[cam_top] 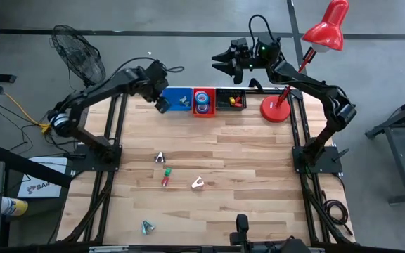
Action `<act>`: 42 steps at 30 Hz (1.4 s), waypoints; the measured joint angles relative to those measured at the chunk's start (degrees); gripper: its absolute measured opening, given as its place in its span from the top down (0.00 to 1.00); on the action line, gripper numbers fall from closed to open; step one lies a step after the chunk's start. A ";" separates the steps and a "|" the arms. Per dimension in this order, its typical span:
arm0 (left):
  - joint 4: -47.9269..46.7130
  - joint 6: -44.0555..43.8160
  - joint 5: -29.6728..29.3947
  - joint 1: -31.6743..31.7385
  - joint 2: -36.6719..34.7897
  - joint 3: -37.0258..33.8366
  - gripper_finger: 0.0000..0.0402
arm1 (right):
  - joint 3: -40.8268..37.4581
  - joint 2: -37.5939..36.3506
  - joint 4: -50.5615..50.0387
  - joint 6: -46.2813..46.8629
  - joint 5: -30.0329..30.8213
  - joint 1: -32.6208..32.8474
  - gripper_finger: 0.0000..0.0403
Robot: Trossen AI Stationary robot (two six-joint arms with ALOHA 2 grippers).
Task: Pick and place Stapler, Stapler remover, tape
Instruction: Put the black staple remover into the blue basket
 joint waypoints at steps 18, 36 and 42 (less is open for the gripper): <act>-8.86 -19.82 -5.01 -13.86 -3.29 -7.11 0.40 | 0.00 0.00 -0.62 -0.01 -2.15 0.02 0.53; -1.04 -53.18 4.43 -27.64 -9.22 -19.65 0.40 | 0.01 0.00 -1.10 1.55 -3.89 0.04 0.53; 0.21 -57.39 7.94 -27.64 -8.65 -22.42 0.40 | 0.01 0.00 -2.94 1.64 -3.89 0.03 0.53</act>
